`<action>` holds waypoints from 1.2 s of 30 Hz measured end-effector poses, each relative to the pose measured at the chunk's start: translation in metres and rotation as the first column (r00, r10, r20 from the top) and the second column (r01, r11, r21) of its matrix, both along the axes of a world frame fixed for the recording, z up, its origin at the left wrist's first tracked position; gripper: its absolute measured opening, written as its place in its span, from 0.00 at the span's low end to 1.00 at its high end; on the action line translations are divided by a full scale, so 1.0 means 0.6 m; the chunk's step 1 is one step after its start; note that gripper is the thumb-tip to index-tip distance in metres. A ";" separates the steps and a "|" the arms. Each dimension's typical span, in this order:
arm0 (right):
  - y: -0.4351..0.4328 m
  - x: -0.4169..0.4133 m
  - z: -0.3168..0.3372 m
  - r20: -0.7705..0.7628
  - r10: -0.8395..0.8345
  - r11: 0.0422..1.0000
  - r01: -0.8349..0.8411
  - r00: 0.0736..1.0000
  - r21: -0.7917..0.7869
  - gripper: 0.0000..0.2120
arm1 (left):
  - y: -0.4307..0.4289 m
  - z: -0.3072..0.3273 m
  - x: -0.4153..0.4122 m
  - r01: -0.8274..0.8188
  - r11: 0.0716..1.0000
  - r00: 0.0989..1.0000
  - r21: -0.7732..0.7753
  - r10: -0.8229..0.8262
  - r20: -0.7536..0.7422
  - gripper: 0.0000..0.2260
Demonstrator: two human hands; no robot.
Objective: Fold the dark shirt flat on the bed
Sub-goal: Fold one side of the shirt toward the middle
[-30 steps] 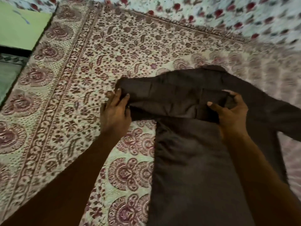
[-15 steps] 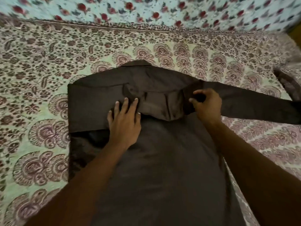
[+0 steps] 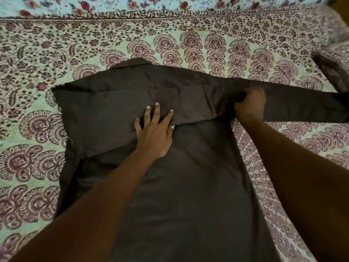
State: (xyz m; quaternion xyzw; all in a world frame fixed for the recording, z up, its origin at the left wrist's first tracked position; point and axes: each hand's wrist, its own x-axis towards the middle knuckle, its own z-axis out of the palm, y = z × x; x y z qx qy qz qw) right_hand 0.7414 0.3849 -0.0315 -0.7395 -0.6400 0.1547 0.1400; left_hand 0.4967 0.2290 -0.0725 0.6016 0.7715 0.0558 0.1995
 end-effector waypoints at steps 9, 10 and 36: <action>-0.061 -0.064 -0.054 0.082 0.469 0.879 -0.457 0.879 -0.133 0.25 | 0.018 -0.011 0.027 0.089 0.996 0.995 0.025 -0.090 0.032 0.26; -0.056 -0.064 -0.057 0.065 0.409 0.907 -0.397 0.910 -0.143 0.27 | 0.022 -0.012 0.025 0.109 0.994 0.992 0.010 -0.109 0.064 0.28; -0.054 -0.161 -0.064 0.193 0.403 0.915 -0.385 0.895 -0.124 0.32 | 0.055 -0.010 -0.050 -0.096 0.995 0.964 -0.006 0.095 0.249 0.27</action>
